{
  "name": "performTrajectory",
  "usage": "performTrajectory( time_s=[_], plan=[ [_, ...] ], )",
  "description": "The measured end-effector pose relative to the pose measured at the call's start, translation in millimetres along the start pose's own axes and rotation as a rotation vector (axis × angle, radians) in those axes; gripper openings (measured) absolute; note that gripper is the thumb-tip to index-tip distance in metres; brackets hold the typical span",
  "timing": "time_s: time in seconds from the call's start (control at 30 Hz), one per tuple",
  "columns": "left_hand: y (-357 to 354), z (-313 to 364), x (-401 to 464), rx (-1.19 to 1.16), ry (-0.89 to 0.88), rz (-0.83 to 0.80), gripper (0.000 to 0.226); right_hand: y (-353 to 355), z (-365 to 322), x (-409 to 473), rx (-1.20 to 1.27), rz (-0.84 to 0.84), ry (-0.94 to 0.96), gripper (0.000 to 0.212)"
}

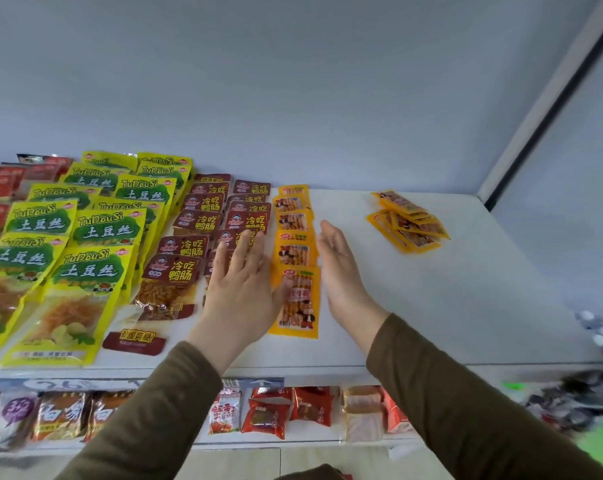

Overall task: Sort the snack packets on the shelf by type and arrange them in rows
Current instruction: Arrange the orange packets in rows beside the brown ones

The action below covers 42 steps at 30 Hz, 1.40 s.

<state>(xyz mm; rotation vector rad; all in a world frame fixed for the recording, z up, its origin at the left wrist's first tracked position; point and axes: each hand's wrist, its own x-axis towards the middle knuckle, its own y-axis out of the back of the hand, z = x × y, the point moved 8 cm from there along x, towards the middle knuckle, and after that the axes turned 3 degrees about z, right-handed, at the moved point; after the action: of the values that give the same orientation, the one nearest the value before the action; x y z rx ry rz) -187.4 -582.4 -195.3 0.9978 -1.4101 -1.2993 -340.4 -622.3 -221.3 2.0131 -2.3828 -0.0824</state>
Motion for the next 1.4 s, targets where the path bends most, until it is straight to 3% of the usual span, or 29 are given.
performTrajectory(
  time_s=[0.3,0.4,0.6,0.8,1.0,1.2,1.4],
  plan=[
    [-6.0,5.3,1.6,-0.181,0.011,-0.002,0.071,-15.5,-11.8,-5.8,0.039,0.007,0.025,0.045],
    [-2.3,-7.2,12.4,-0.143,0.010,0.034,0.065,-3.8,-12.7,2.7,0.048,0.070,0.037,0.044],
    [-9.1,-26.2,27.3,0.000,0.006,-0.085,0.062,6.7,-10.7,24.0,0.024,0.058,-0.056,0.045],
    [23.0,-20.9,76.2,-0.021,-0.018,0.056,0.058,16.5,-22.2,51.5,-0.003,0.117,-0.053,0.042],
    [5.7,-17.8,132.4,0.075,-0.048,-0.198,0.066,-4.6,-25.9,76.9,-0.043,0.069,-0.097,0.045],
    [-0.4,-18.8,146.3,0.102,0.007,-0.317,0.067,-13.0,-21.6,87.7,-0.045,0.047,-0.127,0.045],
    [-3.3,-16.2,150.8,0.041,0.003,-0.336,0.063,-16.2,-15.5,84.7,0.012,0.076,-0.119,0.042]
  ],
)
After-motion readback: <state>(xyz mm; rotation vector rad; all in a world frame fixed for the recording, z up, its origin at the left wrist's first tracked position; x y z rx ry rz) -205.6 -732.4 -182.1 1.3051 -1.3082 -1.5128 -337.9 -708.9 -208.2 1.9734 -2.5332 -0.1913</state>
